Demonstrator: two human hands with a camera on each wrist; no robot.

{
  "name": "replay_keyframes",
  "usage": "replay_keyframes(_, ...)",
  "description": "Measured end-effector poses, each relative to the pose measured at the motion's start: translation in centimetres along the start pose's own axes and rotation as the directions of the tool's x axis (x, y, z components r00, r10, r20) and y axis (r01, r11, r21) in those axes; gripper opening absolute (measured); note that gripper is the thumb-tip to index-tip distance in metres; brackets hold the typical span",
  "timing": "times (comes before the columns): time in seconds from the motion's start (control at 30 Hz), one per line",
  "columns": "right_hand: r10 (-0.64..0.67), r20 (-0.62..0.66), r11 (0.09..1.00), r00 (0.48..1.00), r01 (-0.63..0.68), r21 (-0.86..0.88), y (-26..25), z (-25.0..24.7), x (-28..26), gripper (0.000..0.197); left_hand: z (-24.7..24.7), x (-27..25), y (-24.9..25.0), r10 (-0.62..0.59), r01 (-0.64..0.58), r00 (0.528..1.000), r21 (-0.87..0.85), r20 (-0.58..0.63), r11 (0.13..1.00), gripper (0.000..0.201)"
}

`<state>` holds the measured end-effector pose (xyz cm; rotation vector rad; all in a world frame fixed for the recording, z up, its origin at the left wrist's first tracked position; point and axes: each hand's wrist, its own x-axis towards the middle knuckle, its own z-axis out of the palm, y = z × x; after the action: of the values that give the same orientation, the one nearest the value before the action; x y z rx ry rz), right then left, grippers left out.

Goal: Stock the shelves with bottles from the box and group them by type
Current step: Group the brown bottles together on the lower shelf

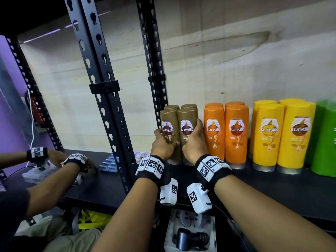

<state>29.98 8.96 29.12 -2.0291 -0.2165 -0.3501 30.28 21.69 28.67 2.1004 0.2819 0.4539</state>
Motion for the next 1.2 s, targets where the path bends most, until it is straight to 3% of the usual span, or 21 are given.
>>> replay_keyframes(0.43,-0.012,-0.006,0.999,1.0,0.012,-0.036,0.1,0.3,0.5,0.112,0.3,1.0,-0.3,0.003,-0.005,0.999,0.044,0.033,0.999,0.074)
replay_keyframes(0.83,0.001,-0.011,0.999,1.0,-0.002,-0.053,0.2,0.1,0.2,0.109,0.3,1.2,-0.4,-0.005,0.004,1.0,0.03,0.027,1.0,0.084)
replay_keyframes(1.2,0.112,0.102,0.99,0.988,-0.102,-0.1,-0.2,-0.7,-0.5,0.102,0.1,0.2,0.5,-0.021,0.018,0.999,0.07,0.046,0.997,0.079)
